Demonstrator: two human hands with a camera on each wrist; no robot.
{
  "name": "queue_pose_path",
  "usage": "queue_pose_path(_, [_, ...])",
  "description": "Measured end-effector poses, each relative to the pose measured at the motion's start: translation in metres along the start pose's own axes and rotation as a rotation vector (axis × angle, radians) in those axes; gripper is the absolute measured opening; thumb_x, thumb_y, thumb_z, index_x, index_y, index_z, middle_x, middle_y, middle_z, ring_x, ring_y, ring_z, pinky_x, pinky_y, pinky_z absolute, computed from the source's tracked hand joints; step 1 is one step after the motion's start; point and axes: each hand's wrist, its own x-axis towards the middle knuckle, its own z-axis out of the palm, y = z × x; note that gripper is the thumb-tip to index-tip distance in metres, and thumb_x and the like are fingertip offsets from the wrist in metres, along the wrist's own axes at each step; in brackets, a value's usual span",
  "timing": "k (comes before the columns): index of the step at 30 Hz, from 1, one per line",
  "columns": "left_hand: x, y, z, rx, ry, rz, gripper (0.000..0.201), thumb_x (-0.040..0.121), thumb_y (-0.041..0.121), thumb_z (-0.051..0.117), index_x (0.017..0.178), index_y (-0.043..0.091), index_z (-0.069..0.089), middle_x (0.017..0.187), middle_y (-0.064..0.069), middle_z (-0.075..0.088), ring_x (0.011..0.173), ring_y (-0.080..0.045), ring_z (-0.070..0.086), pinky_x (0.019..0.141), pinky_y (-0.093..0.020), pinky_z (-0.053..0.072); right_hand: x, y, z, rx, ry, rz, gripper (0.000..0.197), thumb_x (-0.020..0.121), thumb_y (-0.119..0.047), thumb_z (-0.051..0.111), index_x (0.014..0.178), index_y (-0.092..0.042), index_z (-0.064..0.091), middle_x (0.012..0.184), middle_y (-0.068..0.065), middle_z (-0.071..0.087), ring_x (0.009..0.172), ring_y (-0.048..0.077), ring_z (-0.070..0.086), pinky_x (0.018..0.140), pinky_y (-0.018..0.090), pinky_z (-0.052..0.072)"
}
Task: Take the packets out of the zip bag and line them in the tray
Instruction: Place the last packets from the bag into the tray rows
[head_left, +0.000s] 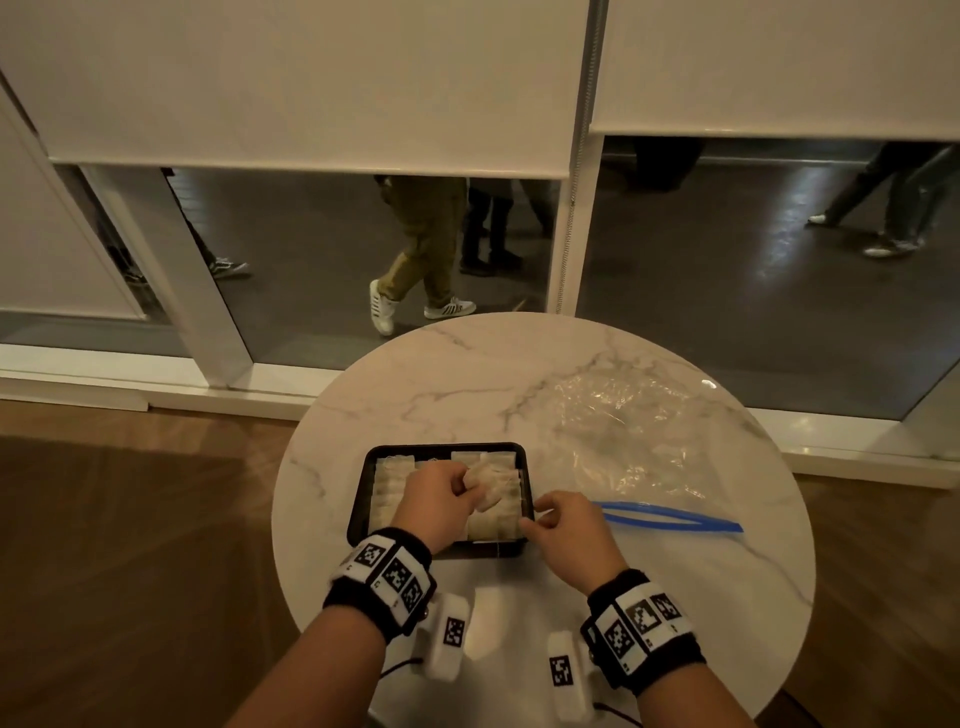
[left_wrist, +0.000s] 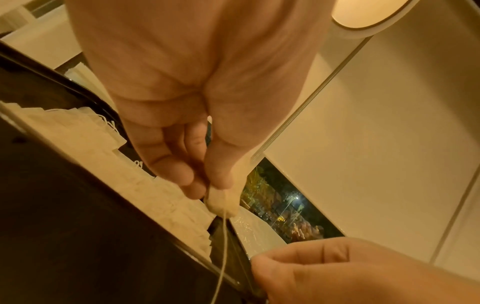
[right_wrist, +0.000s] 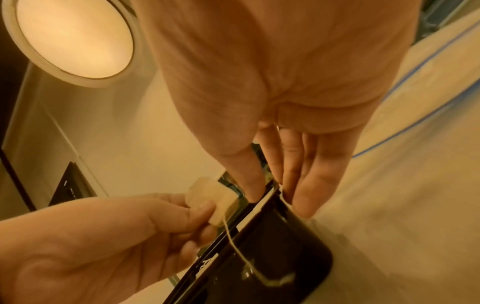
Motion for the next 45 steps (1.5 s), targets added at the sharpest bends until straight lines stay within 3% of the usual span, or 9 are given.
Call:
queue_pose_path(5, [0.013, 0.012, 0.01, 0.109, -0.191, -0.037, 0.009, 0.09, 0.005, 0.063, 0.086, 0.0, 0.07, 0.087, -0.013, 0.073, 0.085, -0.024, 0.069, 0.077, -0.034, 0.057, 0.004, 0.004, 0.006, 0.022, 0.026, 0.015, 0.027, 0.087, -0.02, 0.075, 0.112, -0.014, 0.066, 0.081, -0.002, 0.07, 0.076, 0.008, 0.066, 0.062, 0.015, 0.047])
queue_pose_path(9, [0.018, 0.016, 0.019, 0.234, -0.276, -0.064, 0.011, 0.087, 0.001, 0.06, 0.081, 0.001, 0.069, 0.08, -0.011, 0.065, 0.08, -0.023, 0.062, 0.065, -0.028, 0.05, 0.008, 0.005, 0.01, 0.049, -0.003, 0.041, 0.025, 0.086, -0.017, 0.075, 0.109, -0.014, 0.068, 0.08, 0.003, 0.073, 0.077, 0.015, 0.071, 0.078, 0.032, 0.06])
queue_pose_path(12, [0.021, 0.018, 0.027, 0.299, -0.315, -0.07, 0.013, 0.09, 0.004, 0.059, 0.085, 0.0, 0.071, 0.083, -0.013, 0.065, 0.085, -0.028, 0.064, 0.07, -0.032, 0.051, 0.009, 0.008, 0.012, 0.082, -0.005, 0.047, 0.021, 0.086, -0.015, 0.075, 0.105, -0.013, 0.068, 0.077, 0.004, 0.073, 0.074, 0.017, 0.072, 0.079, 0.04, 0.061])
queue_pose_path(18, [0.023, 0.024, 0.035, 0.388, -0.338, -0.024, 0.02, 0.095, 0.012, 0.056, 0.087, 0.007, 0.073, 0.093, -0.012, 0.073, 0.091, -0.028, 0.067, 0.069, -0.029, 0.046, 0.005, 0.004, 0.009, 0.124, -0.017, 0.057, 0.014, 0.09, -0.014, 0.072, 0.09, -0.023, 0.061, 0.072, 0.003, 0.071, 0.068, 0.015, 0.072, 0.071, 0.032, 0.062])
queue_pose_path(24, [0.024, 0.03, 0.036, 0.458, -0.282, 0.009, 0.016, 0.089, 0.016, 0.066, 0.097, 0.009, 0.077, 0.101, -0.01, 0.074, 0.095, -0.025, 0.068, 0.087, -0.034, 0.058, 0.001, 0.001, 0.007, 0.127, -0.014, 0.032, 0.022, 0.092, -0.012, 0.068, 0.083, -0.028, 0.056, 0.07, 0.002, 0.069, 0.065, 0.014, 0.069, 0.071, 0.03, 0.061])
queue_pose_path(30, [0.013, 0.029, 0.03, 0.426, -0.176, 0.068, 0.021, 0.087, 0.015, 0.069, 0.108, 0.014, 0.067, 0.105, -0.005, 0.065, 0.095, -0.02, 0.065, 0.081, -0.03, 0.056, 0.002, 0.003, 0.008, 0.122, -0.019, 0.025, 0.014, 0.091, -0.021, 0.071, 0.089, -0.026, 0.058, 0.073, 0.005, 0.072, 0.067, 0.014, 0.071, 0.071, 0.028, 0.06])
queue_pose_path(34, [-0.001, 0.03, 0.031, 0.386, -0.302, 0.171, 0.015, 0.09, 0.012, 0.061, 0.097, 0.01, 0.074, 0.096, -0.008, 0.071, 0.085, -0.019, 0.063, 0.076, -0.03, 0.054, 0.005, 0.007, 0.011, 0.116, -0.01, 0.029, 0.012, 0.089, -0.016, 0.071, 0.098, -0.02, 0.064, 0.076, 0.006, 0.073, 0.072, 0.017, 0.072, 0.077, 0.038, 0.062])
queue_pose_path(38, [-0.009, 0.024, 0.035, 0.408, -0.406, 0.148, 0.024, 0.096, 0.014, 0.047, 0.097, 0.004, 0.069, 0.1, -0.016, 0.07, 0.092, -0.029, 0.064, 0.077, -0.034, 0.05, 0.006, 0.008, 0.012, 0.127, -0.005, 0.033, 0.012, 0.088, -0.013, 0.071, 0.093, -0.022, 0.064, 0.075, 0.007, 0.072, 0.072, 0.019, 0.072, 0.078, 0.041, 0.061])
queue_pose_path(45, [-0.009, 0.011, 0.035, 0.439, -0.318, 0.211, 0.031, 0.099, 0.028, 0.045, 0.09, 0.009, 0.068, 0.093, -0.011, 0.066, 0.087, -0.027, 0.061, 0.081, -0.043, 0.052, 0.008, 0.01, 0.014, 0.131, 0.005, 0.028, 0.007, 0.086, -0.014, 0.072, 0.086, -0.017, 0.066, 0.071, 0.009, 0.072, 0.07, 0.021, 0.072, 0.076, 0.041, 0.061])
